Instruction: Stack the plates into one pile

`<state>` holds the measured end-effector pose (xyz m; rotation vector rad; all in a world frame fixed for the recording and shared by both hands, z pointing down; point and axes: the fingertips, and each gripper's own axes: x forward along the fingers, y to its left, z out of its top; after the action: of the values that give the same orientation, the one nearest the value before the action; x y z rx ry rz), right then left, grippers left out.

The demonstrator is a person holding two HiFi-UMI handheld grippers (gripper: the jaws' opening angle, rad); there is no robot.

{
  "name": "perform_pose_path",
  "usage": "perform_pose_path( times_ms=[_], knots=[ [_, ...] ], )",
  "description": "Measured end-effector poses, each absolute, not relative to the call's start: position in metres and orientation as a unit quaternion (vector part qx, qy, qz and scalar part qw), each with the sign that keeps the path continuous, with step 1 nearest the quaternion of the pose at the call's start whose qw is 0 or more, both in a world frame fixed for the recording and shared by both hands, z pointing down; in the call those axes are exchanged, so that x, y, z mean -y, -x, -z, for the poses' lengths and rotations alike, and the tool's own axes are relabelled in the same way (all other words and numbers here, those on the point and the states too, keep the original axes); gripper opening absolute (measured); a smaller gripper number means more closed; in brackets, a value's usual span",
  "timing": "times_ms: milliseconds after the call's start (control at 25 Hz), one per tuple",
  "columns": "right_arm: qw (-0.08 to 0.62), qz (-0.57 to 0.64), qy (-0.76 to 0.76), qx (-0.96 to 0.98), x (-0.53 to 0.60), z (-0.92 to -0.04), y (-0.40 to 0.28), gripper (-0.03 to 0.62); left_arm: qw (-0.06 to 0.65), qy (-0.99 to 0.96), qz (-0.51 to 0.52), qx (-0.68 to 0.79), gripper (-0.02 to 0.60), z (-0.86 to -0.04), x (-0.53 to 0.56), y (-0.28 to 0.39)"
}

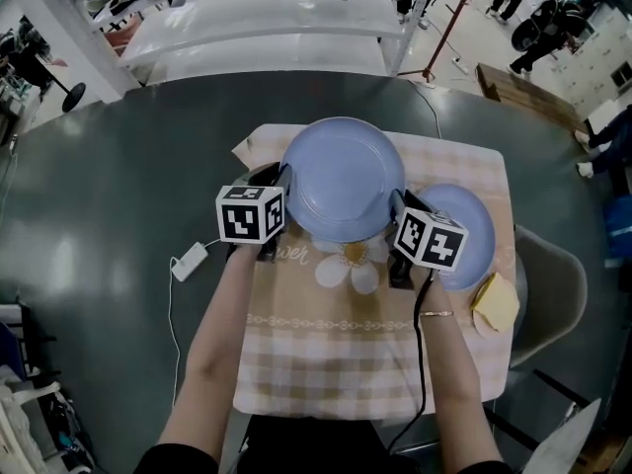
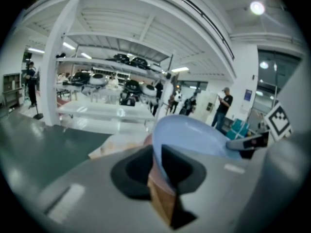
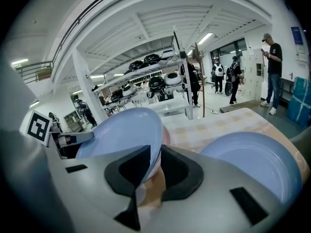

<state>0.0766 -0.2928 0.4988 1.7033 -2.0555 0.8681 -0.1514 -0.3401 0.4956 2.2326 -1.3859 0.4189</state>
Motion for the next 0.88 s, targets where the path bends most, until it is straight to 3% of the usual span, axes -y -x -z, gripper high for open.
perform_pose_path(
  times_ms=[600, 880],
  knots=[
    [0.209, -0.322, -0.622, 0.683, 0.325, -0.532, -0.082, 0.062, 0.231, -0.822, -0.185, 0.487, 0.058, -0.535, 0.384, 0.142],
    [0.229, -0.313, -0.615, 0.687, 0.326, -0.532, -0.073, 0.125, 0.225, -0.815, -0.199, 0.495, 0.060, -0.542, 0.386, 0.141]
  ],
)
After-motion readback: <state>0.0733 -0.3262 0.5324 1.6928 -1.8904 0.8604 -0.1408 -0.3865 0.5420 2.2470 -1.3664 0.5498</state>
